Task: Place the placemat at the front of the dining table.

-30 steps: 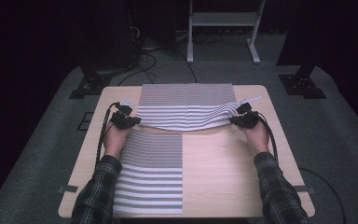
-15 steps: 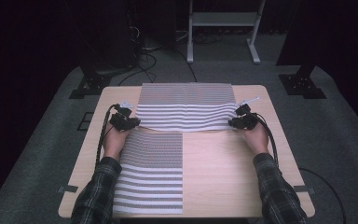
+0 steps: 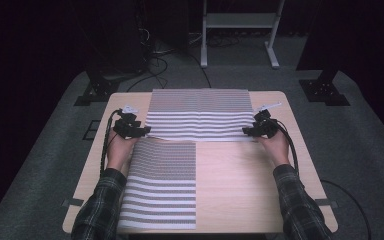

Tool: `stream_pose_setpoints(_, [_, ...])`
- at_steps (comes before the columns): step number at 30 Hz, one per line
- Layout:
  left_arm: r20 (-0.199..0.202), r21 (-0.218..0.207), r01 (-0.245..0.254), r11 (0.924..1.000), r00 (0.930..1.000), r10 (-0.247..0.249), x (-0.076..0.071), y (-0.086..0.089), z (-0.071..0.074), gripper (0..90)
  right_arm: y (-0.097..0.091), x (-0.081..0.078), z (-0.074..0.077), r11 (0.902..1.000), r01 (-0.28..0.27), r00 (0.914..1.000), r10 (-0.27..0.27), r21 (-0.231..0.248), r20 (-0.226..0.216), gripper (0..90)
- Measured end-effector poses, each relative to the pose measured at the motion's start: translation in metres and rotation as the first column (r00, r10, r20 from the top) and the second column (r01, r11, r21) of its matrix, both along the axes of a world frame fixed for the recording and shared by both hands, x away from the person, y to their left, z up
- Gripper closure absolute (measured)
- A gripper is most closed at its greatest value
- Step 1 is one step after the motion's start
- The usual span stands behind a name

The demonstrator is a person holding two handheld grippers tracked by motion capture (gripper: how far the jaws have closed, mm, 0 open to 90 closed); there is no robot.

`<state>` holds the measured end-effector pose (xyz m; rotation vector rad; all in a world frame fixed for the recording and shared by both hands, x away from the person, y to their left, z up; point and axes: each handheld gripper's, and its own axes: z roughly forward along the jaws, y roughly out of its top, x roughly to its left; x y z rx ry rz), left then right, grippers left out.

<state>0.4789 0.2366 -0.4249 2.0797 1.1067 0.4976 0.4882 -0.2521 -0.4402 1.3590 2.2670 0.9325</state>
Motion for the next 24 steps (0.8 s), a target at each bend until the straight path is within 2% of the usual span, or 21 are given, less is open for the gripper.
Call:
stream_pose_setpoints(3, [-0.018, -0.011, 0.014, 0.9998, 0.9997, -0.014, 0.001, -0.001, -0.002, 73.5, -0.002, 0.0, 0.0, 0.9999, -0.001, 1.0, 0.001, 0.011, 0.001, 48.0])
stream_pose_setpoints(5, [-0.033, -0.003, 0.02, 0.9998, 0.9993, -0.02, 0.003, -0.003, -0.006, 81.2, -0.001, 0.0, 0.0, 0.9999, -0.006, 1.0, 0.006, 0.016, -0.001, 49.0])
stream_pose_setpoints(12, [-0.085, 0.066, 0.014, 0.9977, 0.9964, -0.008, 0.009, -0.006, -0.021, 82.5, 0.0, -0.001, 0.001, 0.9997, -0.021, 0.9998, 0.021, 0.011, -0.003, 49.4])
stream_pose_setpoints(16, [-0.117, 0.086, 0.009, 0.9963, 0.9931, 0.001, 0.011, -0.005, -0.028, 84.5, 0.0, -0.001, -0.001, 0.9998, -0.021, 0.9997, 0.021, 0.005, -0.01, 52.9])
stream_pose_setpoints(18, [-0.129, 0.107, 0.013, 0.9942, 0.9916, 0.0, 0.012, -0.005, -0.031, 84.7, -0.001, -0.001, -0.004, 0.9998, -0.019, 0.9997, 0.019, 0.0, -0.017, 61.3])
stream_pose_setpoints(22, [-0.135, 0.107, 0.011, 0.9942, 0.9909, 0.003, 0.013, -0.005, -0.033, 85.9, -0.003, -0.001, -0.01, 0.9998, -0.001, 0.9997, 0.0, -0.022, -0.024, 82.5])
stream_pose_setpoints(24, [-0.133, 0.105, 0.009, 0.9945, 0.991, 0.005, 0.013, -0.005, -0.034, 85.9, -0.005, 0.0, -0.015, 0.9996, 0.006, 0.9993, -0.007, -0.026, -0.038, 88.1])
